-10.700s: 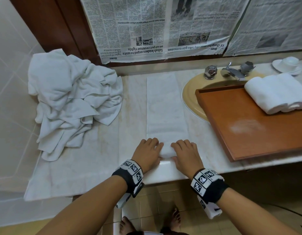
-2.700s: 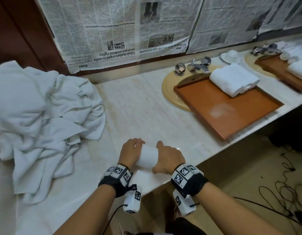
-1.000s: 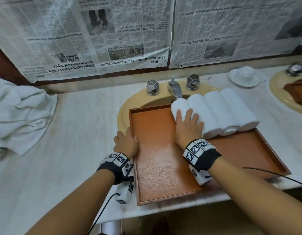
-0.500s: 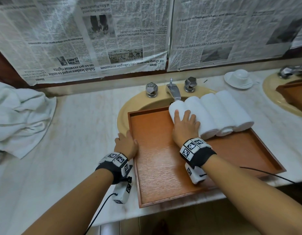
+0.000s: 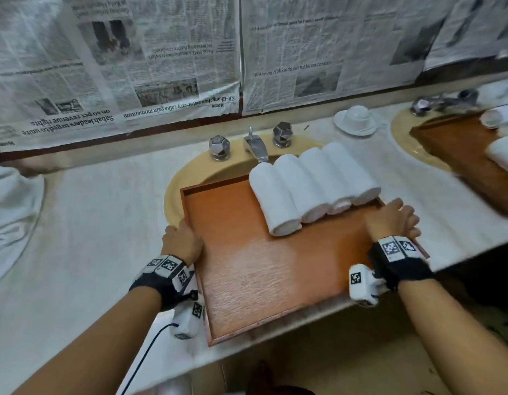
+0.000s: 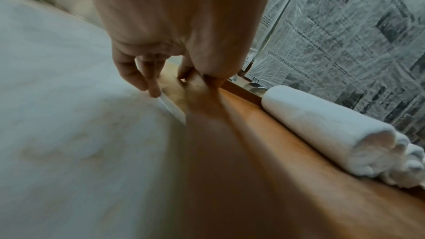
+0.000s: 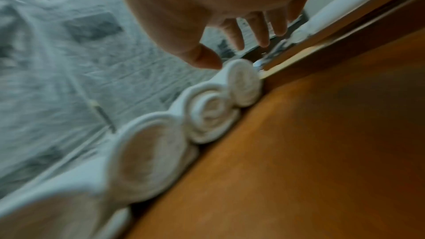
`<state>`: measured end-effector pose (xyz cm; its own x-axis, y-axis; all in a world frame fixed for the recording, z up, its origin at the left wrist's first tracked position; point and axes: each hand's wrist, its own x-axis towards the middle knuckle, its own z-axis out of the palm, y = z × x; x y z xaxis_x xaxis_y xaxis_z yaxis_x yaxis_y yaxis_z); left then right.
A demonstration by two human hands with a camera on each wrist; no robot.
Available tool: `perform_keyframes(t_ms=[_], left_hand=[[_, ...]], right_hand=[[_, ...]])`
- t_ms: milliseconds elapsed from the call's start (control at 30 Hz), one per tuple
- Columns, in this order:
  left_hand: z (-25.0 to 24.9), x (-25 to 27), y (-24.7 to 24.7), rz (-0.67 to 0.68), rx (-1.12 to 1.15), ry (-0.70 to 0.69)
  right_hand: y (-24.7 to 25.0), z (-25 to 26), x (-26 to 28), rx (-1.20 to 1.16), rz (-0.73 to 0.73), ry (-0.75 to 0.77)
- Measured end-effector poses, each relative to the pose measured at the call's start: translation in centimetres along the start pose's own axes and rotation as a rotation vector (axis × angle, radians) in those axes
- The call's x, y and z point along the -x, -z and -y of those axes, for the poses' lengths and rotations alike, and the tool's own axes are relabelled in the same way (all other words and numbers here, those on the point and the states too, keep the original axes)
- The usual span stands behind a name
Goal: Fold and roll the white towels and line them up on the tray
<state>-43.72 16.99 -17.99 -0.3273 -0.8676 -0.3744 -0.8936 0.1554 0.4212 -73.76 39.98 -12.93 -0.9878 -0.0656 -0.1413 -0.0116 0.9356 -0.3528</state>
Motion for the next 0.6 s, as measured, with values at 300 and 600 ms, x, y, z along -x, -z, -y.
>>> perform_keyframes(t_ms=[300,600], left_hand=[[-0.1,-0.5,-0.2,0.04,-0.078,0.034],[-0.3,0.1,-0.4,0.055,-0.117,0.008]], right_hand=[[-0.6,-1.5,-2.6,0.327,0.247,-0.013],[0.7,-2.7,-0.6,0.353,0.25,-0.054]])
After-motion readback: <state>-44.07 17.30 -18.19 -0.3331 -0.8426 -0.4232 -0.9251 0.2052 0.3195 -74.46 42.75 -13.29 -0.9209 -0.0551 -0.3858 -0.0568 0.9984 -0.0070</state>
